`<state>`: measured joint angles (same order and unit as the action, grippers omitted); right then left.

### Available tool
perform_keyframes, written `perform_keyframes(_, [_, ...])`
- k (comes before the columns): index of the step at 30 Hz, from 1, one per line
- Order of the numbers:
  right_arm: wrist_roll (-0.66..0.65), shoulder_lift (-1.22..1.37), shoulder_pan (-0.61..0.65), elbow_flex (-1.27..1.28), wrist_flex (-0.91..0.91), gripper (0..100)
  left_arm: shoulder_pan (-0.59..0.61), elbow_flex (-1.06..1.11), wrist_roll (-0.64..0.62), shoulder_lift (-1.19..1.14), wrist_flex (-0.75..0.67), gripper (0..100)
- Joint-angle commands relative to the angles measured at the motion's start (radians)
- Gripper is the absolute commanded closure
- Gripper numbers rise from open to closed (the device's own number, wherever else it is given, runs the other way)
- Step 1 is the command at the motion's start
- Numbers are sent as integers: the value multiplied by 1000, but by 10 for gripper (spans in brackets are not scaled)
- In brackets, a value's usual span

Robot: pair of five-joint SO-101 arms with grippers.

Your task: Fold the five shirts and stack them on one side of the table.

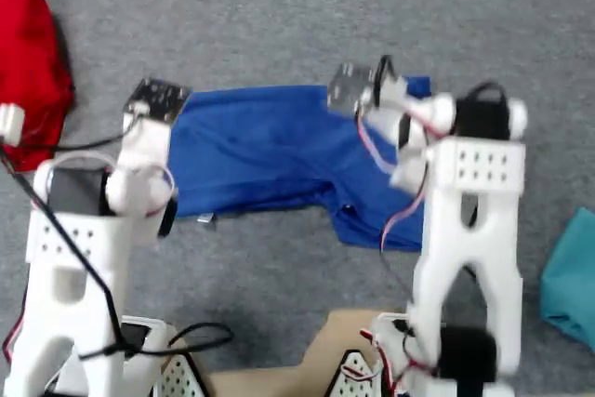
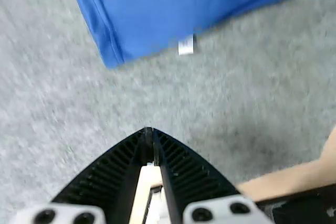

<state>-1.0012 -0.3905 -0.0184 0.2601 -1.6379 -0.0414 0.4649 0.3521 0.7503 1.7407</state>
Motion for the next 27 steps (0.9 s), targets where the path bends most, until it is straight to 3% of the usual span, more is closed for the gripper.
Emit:
perform_keyframes(1, [-15,-163,10,255,86,796,2,87,52,61,-12,980])
perform_keyframes(7, [-15,-266,12,460,160,796,86,133,92,-18,-87,980])
perform_keyframes(12, [-2,-249,12,527,160,793,106,109,35,-232,-178,980])
perform_keyframes(15, [91,-203,7,529,150,793,95,25,-37,-423,-213,980])
perform_keyframes(22, [153,-42,64,467,114,786,92,-245,-112,-705,-218,980])
perform_keyframes(27, [189,93,97,363,64,698,63,-328,-160,-792,-218,980])
